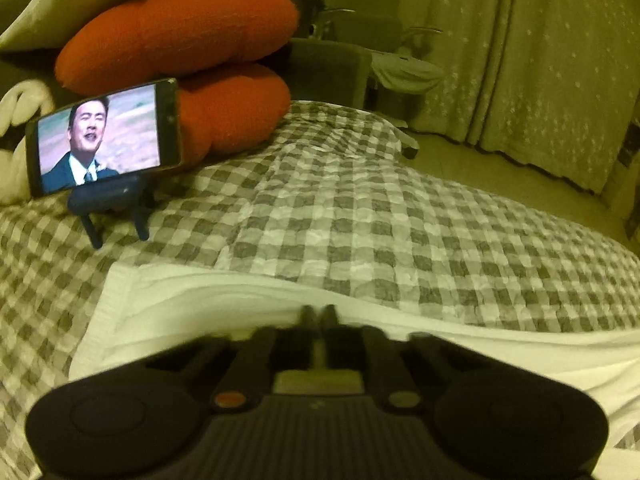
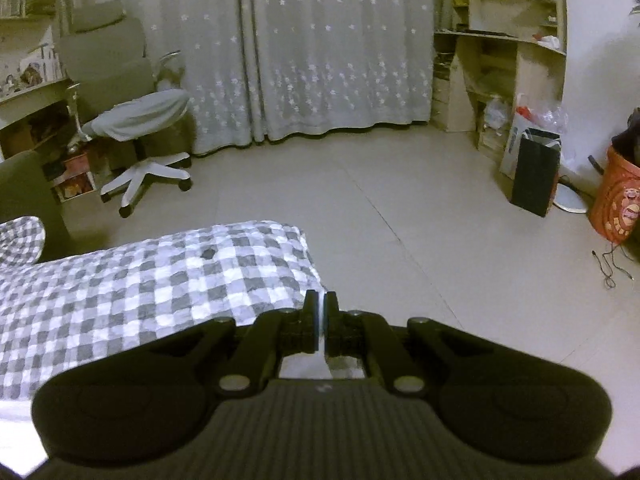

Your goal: Fold clothes

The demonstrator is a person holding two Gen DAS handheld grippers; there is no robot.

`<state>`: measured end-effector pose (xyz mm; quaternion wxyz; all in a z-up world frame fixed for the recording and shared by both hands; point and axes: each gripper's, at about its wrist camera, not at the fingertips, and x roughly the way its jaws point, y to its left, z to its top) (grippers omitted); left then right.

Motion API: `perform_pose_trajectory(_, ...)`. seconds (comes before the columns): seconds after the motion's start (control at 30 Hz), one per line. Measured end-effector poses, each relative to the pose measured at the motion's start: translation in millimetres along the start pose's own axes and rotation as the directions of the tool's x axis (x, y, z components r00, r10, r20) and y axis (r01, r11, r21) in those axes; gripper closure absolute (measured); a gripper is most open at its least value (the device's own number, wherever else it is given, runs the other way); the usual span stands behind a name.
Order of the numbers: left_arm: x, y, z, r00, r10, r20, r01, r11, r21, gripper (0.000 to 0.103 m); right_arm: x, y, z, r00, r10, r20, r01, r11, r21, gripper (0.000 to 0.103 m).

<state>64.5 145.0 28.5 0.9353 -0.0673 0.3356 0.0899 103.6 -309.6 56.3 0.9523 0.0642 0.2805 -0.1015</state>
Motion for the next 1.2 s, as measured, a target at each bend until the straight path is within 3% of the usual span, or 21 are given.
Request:
perform_pose_trajectory(0.2,-14,-2,8,0.995,0.014,0.103,-0.014,1.0,-0.001,0.103,-5,10,5,0.997,-0.046,0.055,0.046,0.999,-0.006,0.102)
perform_pose_trajectory(0.37,-6,-4,7,0.996,0.032,0.088,-0.031,0.999,-0.012,0.103,1,12,5,0.992,-0.094,0.08,0.093,0.996,0.014,0.102)
perform_pose_trajectory(0.5,-2,-5,9,0.993,0.053,0.103,-0.049,0.998,-0.041,0.103,-6,18,7,0.979,-0.119,0.163,0.12,0.993,0.004,0.102)
perform_pose_trajectory(0.73,13,-6,11,0.989,0.099,0.109,-0.092,0.994,-0.066,0.103,12,25,5,0.988,-0.11,0.108,0.112,0.994,-0.015,0.102)
perform_pose_trajectory(1.2,31,-6,15,0.991,0.093,0.094,-0.088,0.994,-0.058,0.103,37,42,3,0.995,-0.093,0.022,0.094,0.994,-0.055,0.102)
